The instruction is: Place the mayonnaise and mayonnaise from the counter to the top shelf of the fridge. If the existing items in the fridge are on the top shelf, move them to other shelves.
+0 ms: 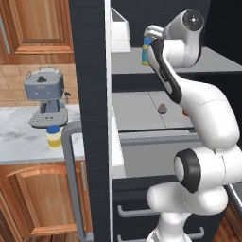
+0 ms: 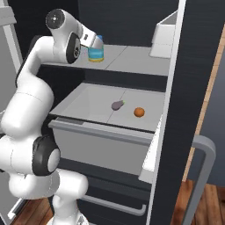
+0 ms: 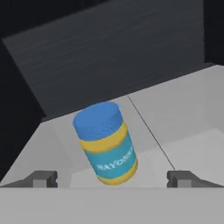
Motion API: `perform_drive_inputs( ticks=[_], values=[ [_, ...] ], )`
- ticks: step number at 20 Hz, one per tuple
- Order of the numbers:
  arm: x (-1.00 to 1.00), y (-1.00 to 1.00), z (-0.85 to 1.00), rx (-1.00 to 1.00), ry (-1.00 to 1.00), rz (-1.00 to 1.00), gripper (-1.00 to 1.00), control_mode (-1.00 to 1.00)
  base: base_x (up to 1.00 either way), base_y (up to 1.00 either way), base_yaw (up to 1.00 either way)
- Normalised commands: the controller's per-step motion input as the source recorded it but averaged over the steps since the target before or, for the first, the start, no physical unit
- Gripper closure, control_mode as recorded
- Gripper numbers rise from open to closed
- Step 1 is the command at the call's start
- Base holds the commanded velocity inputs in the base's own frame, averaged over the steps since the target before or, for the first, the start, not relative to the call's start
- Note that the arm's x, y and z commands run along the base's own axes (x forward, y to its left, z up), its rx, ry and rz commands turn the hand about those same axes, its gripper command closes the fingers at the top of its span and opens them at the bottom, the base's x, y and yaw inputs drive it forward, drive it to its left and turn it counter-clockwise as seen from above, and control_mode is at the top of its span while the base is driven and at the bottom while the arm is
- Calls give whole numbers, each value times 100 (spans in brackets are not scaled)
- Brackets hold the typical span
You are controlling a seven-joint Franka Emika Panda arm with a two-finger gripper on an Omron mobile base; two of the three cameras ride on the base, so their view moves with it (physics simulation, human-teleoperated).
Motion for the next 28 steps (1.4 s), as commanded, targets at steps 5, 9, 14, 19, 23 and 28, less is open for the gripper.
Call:
perform_drive_inputs(
  ticks=[5, 9, 14, 19, 23, 28],
  values=[
    [-100, -34, 14, 1, -17, 4, -100, -100, 0, 0, 0],
    [-100, -35, 0, 0, -8, 10, -100, -100, 0, 0, 0],
    [-100, -11, -23, -13, 2, 12, -100, -100, 0, 0, 0],
    [-100, 0, -45, -25, 15, 12, -100, -100, 0, 0, 0],
    [-100, 1, -41, -27, 20, 16, -100, -100, 0, 0, 0],
    [-100, 1, -35, -20, 11, 21, -100, -100, 0, 0, 0]
  ],
)
